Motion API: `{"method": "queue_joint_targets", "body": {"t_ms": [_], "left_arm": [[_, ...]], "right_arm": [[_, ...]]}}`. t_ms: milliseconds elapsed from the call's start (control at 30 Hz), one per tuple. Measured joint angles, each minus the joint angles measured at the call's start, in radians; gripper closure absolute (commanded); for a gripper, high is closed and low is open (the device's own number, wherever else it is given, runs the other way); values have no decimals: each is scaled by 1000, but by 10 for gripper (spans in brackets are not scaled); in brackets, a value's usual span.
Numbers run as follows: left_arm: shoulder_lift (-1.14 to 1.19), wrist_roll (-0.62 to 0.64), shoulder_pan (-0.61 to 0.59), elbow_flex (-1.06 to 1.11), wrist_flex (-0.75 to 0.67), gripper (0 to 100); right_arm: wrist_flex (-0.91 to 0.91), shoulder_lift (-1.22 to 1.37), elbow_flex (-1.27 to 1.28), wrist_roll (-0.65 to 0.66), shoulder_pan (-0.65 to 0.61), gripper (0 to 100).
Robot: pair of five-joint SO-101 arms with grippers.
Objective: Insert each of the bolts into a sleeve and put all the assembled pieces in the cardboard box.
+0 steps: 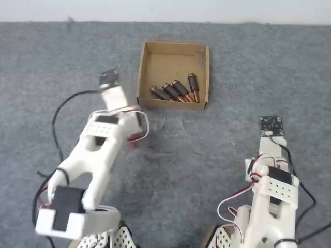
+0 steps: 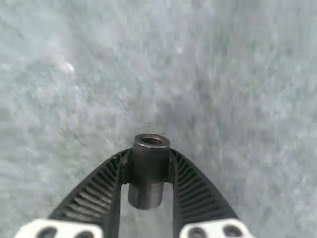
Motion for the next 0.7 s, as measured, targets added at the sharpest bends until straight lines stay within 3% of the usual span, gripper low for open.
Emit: {"method": "queue_joint_targets", "body": {"t_ms": [367,500,700], "left_arm": [[-69,-51,-172,181,-97,988],[-69,-133,-178,181,-97,988],[-69,-146,-178,181,-97,988]], "right_arm": [[-431,2,0,2,-201,992],[-574,2,0,2,-301,992],[-752,2,0,2,-427,992]]}}
